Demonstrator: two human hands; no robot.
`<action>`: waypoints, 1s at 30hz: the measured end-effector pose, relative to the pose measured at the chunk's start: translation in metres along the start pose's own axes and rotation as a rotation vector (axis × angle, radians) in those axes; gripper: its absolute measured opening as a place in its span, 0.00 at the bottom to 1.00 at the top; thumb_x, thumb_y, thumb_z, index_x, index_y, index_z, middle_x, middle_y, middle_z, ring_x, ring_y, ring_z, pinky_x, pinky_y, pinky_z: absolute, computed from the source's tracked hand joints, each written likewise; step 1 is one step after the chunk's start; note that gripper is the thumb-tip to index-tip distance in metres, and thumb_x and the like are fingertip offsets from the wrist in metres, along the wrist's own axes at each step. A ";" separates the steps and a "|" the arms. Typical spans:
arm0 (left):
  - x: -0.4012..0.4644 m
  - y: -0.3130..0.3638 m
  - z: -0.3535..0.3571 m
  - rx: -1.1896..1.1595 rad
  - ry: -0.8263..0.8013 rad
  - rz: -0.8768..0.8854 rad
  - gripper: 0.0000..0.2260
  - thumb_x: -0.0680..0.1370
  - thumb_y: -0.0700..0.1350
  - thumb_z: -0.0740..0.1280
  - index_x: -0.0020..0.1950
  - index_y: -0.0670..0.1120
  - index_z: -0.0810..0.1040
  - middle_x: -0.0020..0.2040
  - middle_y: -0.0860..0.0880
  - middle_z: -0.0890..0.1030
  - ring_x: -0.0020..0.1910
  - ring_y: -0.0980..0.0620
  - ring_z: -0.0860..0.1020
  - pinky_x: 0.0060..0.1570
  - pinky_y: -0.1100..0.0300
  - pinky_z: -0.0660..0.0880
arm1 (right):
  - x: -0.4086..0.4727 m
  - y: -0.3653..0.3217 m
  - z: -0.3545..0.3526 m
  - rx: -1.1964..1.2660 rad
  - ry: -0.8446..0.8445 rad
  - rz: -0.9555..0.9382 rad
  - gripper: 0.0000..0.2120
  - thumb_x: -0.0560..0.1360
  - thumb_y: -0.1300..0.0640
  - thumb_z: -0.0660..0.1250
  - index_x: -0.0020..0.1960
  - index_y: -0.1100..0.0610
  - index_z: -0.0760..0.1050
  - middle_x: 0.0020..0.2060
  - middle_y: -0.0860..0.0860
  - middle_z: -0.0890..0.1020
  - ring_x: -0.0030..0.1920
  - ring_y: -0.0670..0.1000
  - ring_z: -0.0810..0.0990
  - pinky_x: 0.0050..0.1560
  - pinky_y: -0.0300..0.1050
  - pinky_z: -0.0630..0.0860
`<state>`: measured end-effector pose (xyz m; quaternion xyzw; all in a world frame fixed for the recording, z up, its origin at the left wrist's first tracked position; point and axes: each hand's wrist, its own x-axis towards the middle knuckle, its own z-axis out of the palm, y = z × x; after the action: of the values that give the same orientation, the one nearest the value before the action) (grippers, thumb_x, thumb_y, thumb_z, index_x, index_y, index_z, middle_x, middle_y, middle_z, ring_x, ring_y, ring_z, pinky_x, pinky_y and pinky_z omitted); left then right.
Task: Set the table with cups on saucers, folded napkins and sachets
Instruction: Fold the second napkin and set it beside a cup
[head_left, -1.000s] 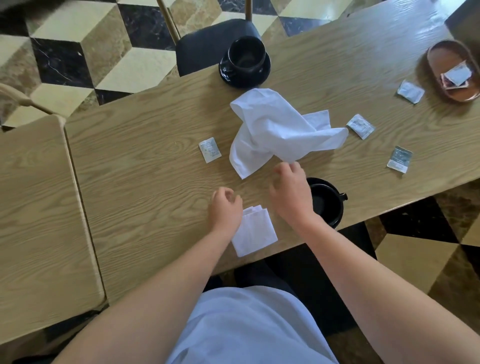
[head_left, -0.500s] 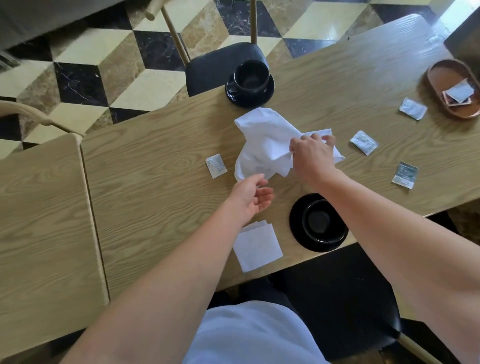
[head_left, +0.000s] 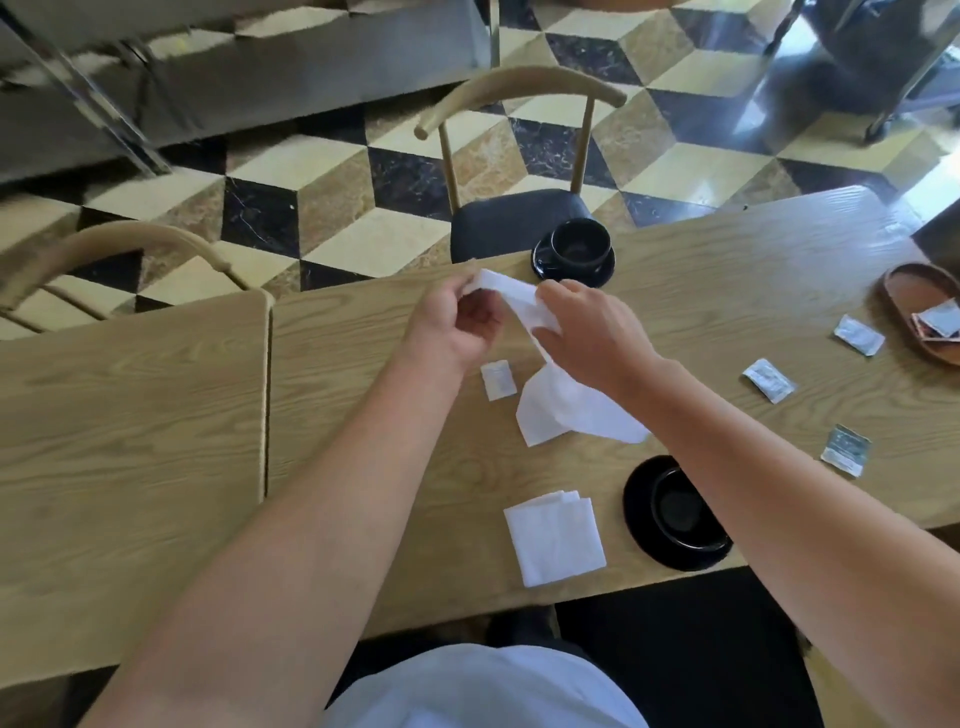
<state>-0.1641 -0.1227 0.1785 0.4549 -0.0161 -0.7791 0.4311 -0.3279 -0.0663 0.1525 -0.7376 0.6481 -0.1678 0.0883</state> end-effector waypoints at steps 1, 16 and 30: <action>-0.008 0.021 0.001 -0.014 -0.037 0.053 0.13 0.81 0.39 0.67 0.36 0.40 0.73 0.27 0.48 0.71 0.23 0.53 0.72 0.26 0.63 0.76 | 0.003 -0.003 -0.002 -0.030 -0.019 0.009 0.05 0.76 0.57 0.65 0.49 0.58 0.72 0.41 0.52 0.76 0.37 0.59 0.75 0.33 0.47 0.67; -0.111 0.248 -0.128 -0.347 -0.097 0.323 0.08 0.82 0.37 0.62 0.47 0.35 0.77 0.33 0.41 0.82 0.31 0.47 0.82 0.32 0.58 0.81 | 0.075 -0.115 -0.039 -0.058 -0.303 0.059 0.11 0.70 0.49 0.72 0.37 0.57 0.79 0.29 0.54 0.77 0.33 0.53 0.72 0.33 0.46 0.65; -0.071 0.314 -0.192 -0.153 0.107 0.257 0.06 0.81 0.34 0.63 0.46 0.36 0.79 0.37 0.46 0.80 0.31 0.54 0.79 0.29 0.63 0.77 | 0.160 -0.160 -0.026 0.161 -0.006 0.196 0.07 0.73 0.61 0.68 0.45 0.53 0.85 0.32 0.45 0.78 0.41 0.53 0.77 0.37 0.42 0.68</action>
<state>0.1961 -0.2012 0.2464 0.4557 0.0084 -0.6912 0.5608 -0.1724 -0.1991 0.2534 -0.6616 0.7013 -0.2078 0.1652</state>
